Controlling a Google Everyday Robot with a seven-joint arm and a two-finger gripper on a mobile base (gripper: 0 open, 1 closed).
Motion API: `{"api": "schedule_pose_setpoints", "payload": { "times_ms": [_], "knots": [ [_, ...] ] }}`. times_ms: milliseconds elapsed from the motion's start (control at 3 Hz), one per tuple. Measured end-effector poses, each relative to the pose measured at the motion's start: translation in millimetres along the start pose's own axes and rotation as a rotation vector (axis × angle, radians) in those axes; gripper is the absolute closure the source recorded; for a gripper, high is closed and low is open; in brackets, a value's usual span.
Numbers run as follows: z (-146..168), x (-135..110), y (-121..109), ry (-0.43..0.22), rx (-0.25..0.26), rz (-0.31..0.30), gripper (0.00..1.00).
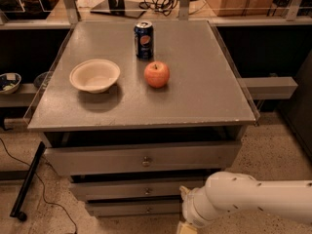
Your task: Open middle drawer
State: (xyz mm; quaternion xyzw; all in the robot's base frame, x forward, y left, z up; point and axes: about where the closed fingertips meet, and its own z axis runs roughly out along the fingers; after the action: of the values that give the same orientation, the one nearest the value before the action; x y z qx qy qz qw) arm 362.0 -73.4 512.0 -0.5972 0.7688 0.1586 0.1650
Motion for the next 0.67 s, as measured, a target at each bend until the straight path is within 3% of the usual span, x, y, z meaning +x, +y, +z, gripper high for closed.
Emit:
{"api": "schedule_pose_setpoints", "payload": {
  "times_ms": [333,667],
  "knots": [
    [20,8,-3,0.009,-0.025,0.018,0.0],
    [38,9,-19,0.01,-0.006,0.029,0.0]
  ]
}}
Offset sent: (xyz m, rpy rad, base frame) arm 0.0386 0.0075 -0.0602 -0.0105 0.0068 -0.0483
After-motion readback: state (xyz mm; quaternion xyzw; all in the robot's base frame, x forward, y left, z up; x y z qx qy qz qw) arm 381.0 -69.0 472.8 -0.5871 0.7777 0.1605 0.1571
